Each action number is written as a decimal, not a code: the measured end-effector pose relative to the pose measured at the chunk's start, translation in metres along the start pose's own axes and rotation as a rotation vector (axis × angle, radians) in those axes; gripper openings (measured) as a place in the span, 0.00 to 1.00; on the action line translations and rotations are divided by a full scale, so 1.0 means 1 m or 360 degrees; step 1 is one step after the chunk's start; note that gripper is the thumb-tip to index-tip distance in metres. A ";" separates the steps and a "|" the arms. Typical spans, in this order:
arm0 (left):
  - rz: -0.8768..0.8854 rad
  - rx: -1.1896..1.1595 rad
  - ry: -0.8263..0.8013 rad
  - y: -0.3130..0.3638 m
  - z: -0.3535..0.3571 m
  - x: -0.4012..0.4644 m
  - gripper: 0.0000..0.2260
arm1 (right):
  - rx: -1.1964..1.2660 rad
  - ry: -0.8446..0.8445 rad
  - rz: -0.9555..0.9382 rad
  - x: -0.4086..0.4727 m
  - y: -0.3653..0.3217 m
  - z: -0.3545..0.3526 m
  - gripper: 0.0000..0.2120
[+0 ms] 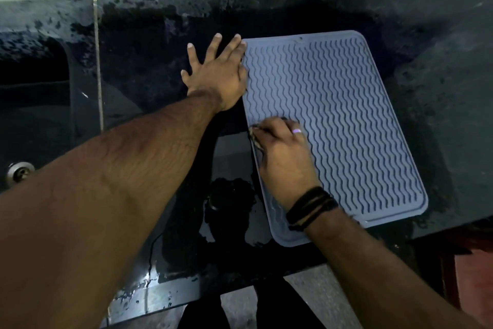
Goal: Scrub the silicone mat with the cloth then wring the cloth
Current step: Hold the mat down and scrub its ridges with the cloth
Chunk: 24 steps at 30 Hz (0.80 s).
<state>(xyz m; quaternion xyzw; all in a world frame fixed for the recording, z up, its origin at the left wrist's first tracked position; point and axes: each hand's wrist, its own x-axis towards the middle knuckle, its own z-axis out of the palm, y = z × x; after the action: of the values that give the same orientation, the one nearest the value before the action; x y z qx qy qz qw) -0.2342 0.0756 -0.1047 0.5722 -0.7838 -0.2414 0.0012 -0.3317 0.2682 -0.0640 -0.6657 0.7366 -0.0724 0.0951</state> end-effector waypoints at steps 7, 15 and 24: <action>0.0052 0.0032 0.0020 0.002 -0.003 -0.004 0.27 | 0.0018 0.0048 0.0035 0.029 -0.004 0.004 0.18; 0.0055 0.0028 0.0003 0.004 -0.005 -0.006 0.27 | 0.0025 0.0022 -0.0003 0.000 0.001 -0.001 0.21; 0.0025 0.0016 -0.0010 0.003 -0.005 -0.003 0.27 | 0.0092 0.0000 0.0018 -0.032 -0.003 -0.005 0.22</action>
<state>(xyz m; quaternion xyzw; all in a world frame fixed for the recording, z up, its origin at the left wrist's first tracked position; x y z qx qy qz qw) -0.2345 0.0777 -0.0985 0.5653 -0.7895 -0.2391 -0.0022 -0.3267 0.2994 -0.0573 -0.6586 0.7378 -0.0931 0.1149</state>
